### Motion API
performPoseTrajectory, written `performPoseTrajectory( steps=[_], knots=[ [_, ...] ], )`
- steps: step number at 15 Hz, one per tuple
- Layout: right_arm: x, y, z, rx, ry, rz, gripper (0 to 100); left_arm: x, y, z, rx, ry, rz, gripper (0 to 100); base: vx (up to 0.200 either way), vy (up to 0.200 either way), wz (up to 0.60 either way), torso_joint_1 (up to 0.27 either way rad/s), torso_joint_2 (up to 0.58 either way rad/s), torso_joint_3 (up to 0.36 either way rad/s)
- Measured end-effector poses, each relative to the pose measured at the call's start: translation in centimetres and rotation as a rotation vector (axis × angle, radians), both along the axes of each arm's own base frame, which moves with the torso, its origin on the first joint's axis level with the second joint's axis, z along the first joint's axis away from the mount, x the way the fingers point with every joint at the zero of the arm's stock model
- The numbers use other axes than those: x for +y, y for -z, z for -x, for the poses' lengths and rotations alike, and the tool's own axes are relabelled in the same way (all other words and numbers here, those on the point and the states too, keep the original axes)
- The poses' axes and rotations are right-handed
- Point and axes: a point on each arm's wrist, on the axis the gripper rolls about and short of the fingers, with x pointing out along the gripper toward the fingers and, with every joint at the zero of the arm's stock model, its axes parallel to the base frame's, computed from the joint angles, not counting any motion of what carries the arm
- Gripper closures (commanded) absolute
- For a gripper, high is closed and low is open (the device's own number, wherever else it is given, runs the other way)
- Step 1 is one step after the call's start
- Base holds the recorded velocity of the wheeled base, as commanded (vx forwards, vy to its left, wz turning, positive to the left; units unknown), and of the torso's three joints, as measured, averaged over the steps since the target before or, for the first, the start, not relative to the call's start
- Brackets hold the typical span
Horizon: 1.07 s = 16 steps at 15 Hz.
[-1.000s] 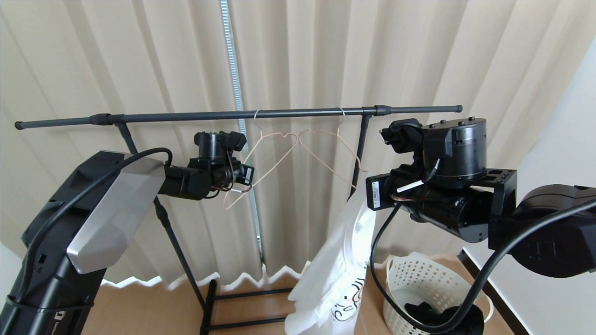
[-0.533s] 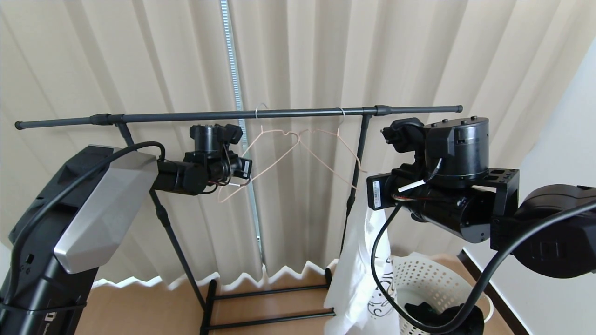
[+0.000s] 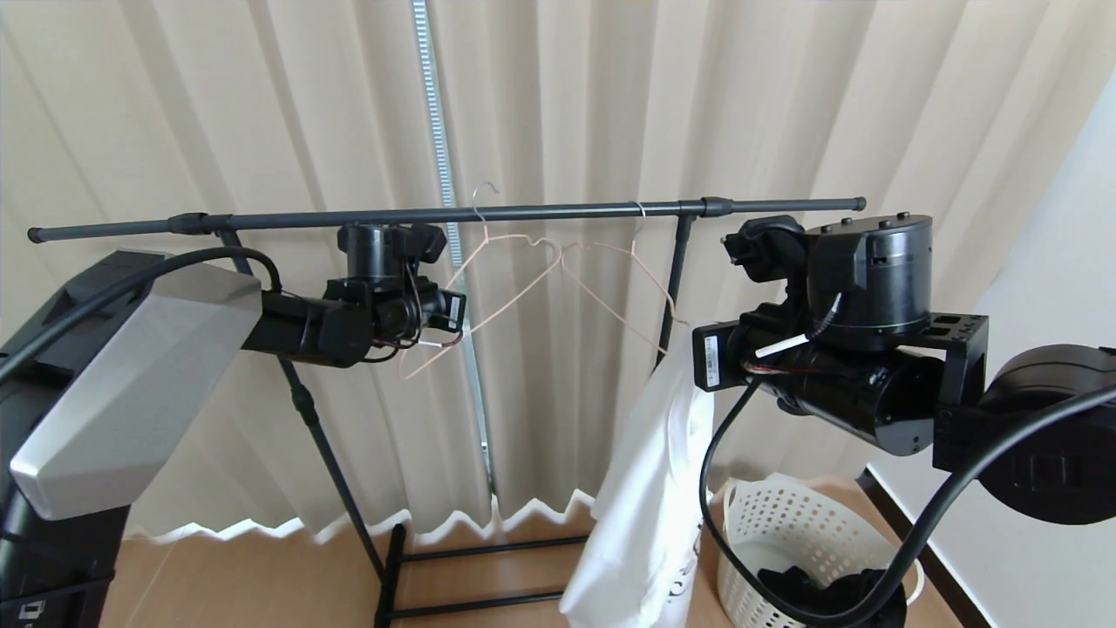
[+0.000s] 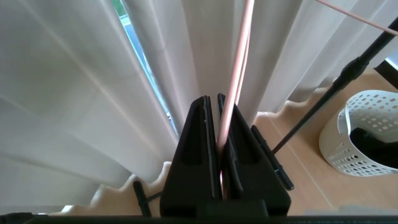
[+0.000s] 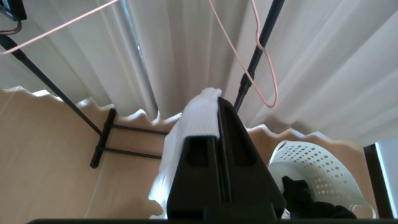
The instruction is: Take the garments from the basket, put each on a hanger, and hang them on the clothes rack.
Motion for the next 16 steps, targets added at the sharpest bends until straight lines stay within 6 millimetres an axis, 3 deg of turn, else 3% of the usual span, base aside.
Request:
performPoseTrajectory(
  steps=[9,16],
  knots=[
    [-0.2,-0.3,0.3,-0.006,0.000,-0.003,100,1.8,-0.5,9.3,-0.032,0.024,0.010,100,0.000,0.000,0.00,0.000,0.00,0.000],
    [-0.3,-0.3,0.1,-0.034,0.090,0.054,100,2.4,2.9,20.4,-0.057,0.123,0.023,100,0.000,0.000,0.00,0.000,0.00,0.000]
  ],
)
